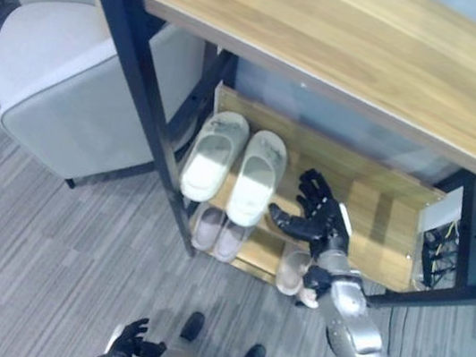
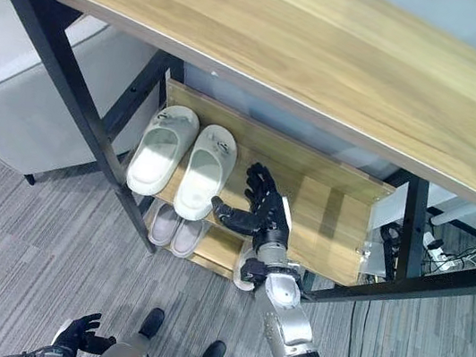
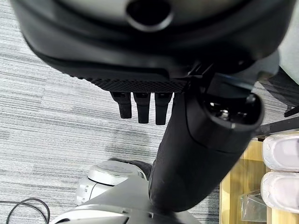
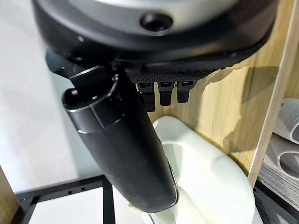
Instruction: Arrange the slippers neatly on the shoe rack.
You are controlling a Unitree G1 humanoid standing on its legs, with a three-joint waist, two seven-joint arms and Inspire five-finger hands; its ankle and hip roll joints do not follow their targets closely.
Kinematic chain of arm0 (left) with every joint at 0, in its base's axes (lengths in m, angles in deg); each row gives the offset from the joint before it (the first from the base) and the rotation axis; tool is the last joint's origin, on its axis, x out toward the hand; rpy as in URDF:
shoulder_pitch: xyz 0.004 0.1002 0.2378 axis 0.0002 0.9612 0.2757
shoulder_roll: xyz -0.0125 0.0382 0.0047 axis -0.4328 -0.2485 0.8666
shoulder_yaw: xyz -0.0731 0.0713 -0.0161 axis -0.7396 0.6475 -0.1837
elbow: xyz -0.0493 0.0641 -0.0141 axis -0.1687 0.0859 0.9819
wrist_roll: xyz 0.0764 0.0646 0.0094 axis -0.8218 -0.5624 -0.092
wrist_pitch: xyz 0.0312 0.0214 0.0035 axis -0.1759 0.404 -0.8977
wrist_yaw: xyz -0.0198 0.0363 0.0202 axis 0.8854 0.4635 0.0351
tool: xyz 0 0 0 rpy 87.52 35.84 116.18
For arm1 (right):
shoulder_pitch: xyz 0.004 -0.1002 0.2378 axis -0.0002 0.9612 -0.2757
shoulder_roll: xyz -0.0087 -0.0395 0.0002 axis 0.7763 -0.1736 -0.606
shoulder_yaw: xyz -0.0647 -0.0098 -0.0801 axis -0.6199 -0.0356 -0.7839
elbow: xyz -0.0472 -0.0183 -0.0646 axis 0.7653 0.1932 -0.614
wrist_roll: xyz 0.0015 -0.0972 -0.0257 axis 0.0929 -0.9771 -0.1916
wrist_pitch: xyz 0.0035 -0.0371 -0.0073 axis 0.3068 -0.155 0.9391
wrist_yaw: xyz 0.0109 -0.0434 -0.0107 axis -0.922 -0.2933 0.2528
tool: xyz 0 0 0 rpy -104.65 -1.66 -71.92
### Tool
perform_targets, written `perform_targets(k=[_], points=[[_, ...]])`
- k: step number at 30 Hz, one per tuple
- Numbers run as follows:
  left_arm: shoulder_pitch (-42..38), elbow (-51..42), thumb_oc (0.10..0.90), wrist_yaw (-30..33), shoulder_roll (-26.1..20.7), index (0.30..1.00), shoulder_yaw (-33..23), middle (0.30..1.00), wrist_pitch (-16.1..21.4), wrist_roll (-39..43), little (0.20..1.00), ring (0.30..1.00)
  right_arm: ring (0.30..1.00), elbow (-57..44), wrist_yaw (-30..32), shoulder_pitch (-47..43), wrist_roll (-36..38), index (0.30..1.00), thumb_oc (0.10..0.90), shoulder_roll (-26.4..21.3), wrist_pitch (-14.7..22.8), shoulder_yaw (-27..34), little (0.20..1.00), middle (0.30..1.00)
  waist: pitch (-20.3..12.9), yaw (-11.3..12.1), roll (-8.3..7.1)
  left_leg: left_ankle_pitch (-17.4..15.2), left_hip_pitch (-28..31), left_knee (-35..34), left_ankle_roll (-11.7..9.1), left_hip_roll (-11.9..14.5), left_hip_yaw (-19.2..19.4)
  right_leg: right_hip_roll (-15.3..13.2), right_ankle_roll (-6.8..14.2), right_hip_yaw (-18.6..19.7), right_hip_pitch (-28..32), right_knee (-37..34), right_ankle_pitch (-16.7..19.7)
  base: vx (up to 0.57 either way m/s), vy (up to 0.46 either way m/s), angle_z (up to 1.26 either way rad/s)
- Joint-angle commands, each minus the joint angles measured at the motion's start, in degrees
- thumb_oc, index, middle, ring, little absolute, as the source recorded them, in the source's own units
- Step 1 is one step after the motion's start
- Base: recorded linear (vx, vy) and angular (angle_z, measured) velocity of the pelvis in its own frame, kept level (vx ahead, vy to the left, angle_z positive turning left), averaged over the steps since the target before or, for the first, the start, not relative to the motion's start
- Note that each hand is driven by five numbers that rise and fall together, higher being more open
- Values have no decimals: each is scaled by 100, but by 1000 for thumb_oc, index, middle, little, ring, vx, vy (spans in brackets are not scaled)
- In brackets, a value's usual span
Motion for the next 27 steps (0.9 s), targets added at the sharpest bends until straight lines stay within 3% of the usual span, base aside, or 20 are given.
perform_targets(k=[1, 13, 27], points=[[107, 284, 800, 116, 127, 900, 319, 900, 109, -25, 900, 900, 900, -219, 254, -429, -357, 900, 800, 53, 634, 183, 900, 900, -160, 117, 70, 66, 450, -889, 20, 144, 390, -240, 412, 172, -20, 437, -457, 20, 5, 12], [35, 233, 800, 197, 131, 900, 486, 900, 194, 144, 900, 900, 900, 847, 851, -1285, -818, 900, 800, 177, 518, 241, 900, 900, -16, 324, 77, 94, 332, -857, 53, 67, 309, -326, 431, 71, -88, 539, -456, 11, 6, 5], [9, 170, 800, 212, 168, 900, 681, 900, 263, 236, 900, 900, 900, 1700, 1205, -2176, -1135, 900, 800, -30, 425, 349, 900, 900, 25, 478, 141, 107, 258, -857, 61, 1, 218, -404, 437, -31, -116, 601, -467, 7, 4, 5]])
